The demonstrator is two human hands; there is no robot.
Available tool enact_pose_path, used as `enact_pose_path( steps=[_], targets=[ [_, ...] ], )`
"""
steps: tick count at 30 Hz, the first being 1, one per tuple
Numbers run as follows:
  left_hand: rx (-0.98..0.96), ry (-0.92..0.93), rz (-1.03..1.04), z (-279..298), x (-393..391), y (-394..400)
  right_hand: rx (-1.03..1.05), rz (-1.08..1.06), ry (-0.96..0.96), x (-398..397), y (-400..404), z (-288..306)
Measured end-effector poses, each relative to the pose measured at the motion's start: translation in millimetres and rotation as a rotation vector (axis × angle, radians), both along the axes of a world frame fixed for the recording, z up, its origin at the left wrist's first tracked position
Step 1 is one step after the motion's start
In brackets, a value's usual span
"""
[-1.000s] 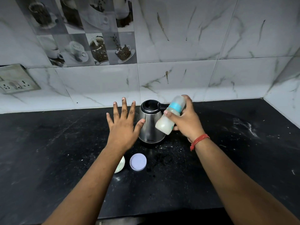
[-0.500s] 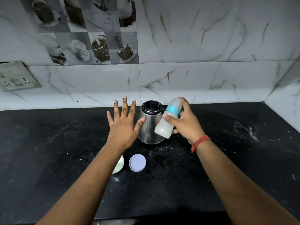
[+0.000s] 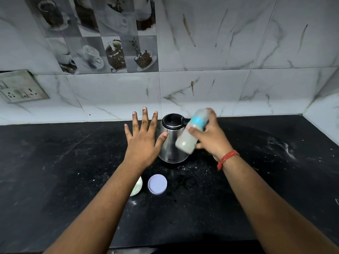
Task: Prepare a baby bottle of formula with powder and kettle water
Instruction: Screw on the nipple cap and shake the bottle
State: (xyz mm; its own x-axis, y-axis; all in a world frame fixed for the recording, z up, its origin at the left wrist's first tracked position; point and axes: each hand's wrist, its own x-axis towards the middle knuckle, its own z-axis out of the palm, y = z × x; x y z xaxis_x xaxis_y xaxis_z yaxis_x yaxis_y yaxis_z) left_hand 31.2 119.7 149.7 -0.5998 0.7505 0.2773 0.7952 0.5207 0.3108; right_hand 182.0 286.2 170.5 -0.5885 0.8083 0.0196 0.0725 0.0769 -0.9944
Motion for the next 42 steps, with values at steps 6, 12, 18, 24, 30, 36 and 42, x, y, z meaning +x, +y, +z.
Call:
enact_pose_path(
  steps=[6, 12, 18, 24, 30, 36, 42],
  targets=[
    [-0.004, -0.008, 0.003, -1.3, -1.6, -0.6, -0.031, -0.211, 0.111, 3.1, 5.1, 0.3],
    [0.002, -0.026, 0.009, -2.8, -3.2, 1.6, -0.026, -0.272, 0.168, 5.8, 11.1, 1.0],
    [0.011, -0.027, -0.002, -4.4, -4.5, 4.3, 0.114, -0.151, 0.035, 7.1, 10.1, 9.2],
    [0.007, -0.015, -0.009, -3.8, -5.7, 5.2, 0.231, -0.106, -0.029, 4.7, 14.3, 11.5],
    [0.007, -0.014, -0.014, -4.3, -6.3, 6.6, 0.206, -0.177, 0.020, 3.9, 17.5, 18.3],
    [0.001, -0.016, -0.007, -5.0, -9.6, 8.5, 0.196, -0.280, 0.112, 6.8, 24.9, 17.1],
    [0.006, -0.018, -0.005, -4.7, -13.3, 11.6, 0.193, -0.167, 0.051, 3.9, 25.6, 13.9]
  ],
)
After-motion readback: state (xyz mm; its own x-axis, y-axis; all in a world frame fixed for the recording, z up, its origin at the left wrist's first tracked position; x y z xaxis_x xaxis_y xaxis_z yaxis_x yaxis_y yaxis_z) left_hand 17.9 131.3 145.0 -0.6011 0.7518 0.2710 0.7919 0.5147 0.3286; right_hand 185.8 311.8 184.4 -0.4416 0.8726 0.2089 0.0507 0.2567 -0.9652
